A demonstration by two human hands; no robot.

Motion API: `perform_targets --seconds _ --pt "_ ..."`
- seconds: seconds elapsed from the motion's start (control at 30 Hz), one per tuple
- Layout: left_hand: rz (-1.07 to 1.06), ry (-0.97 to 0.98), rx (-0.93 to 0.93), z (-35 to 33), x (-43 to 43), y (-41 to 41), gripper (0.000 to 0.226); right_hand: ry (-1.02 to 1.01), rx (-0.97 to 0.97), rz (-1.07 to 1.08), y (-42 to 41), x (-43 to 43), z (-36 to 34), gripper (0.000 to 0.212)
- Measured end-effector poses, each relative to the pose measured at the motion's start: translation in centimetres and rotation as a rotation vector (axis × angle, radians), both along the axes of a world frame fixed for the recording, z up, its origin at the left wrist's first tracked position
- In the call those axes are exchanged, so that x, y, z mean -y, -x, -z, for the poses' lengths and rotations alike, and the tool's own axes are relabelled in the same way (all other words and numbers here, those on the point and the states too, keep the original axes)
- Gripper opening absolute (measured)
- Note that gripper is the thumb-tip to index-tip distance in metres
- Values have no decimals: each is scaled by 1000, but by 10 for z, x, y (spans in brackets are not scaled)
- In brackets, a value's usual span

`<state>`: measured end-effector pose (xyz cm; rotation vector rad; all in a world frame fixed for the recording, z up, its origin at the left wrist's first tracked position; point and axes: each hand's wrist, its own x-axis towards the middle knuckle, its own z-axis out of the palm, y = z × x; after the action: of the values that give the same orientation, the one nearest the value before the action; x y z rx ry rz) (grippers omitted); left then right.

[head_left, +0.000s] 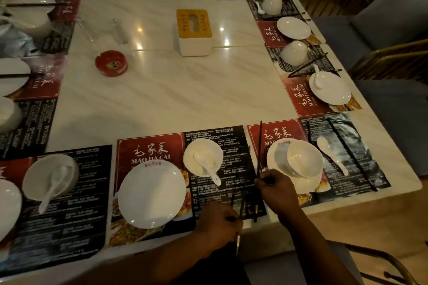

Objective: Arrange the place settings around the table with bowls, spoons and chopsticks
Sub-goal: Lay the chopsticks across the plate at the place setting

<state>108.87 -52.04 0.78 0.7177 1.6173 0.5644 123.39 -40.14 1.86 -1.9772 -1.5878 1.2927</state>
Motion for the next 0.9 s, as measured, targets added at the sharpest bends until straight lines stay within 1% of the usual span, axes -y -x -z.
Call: perform_targets --seconds 0.07,0.13,0.17,0.2,0.27,0.33,0.4,0.5,0.57,0.7,0.9 --pt "33 -29 102 -13 9 9 5 -41 -13 34 3 4 -11 8" --pt "52 -102 157 -25 19 28 6 -90 -46 41 14 9 -24 8" --pt "47 -149 160 -30 22 36 6 -114 -55 34 19 10 -32 8" --pt "21 -200 152 -35 26 47 10 -134 -71 15 28 12 -39 8" --pt "-98 -249 112 -41 36 75 16 -178 -86 -59 53 21 -52 10" --pt "-224 -214 72 -39 45 107 11 -215 -89 -186 85 32 -62 11" --pt "-295 -183 -1 -32 53 137 10 -168 -100 -310 119 49 -66 12" --pt "-379 -115 -38 -24 66 167 7 -88 -44 -452 161 73 -48 11" --pt "-393 -45 -34 -19 72 178 4 -60 8 -511 181 85 -29 12" --pt "-348 76 -13 -3 80 191 3 -52 114 -571 202 99 -4 11" --pt "-349 134 -13 14 82 196 5 -11 175 -565 209 107 6 9"
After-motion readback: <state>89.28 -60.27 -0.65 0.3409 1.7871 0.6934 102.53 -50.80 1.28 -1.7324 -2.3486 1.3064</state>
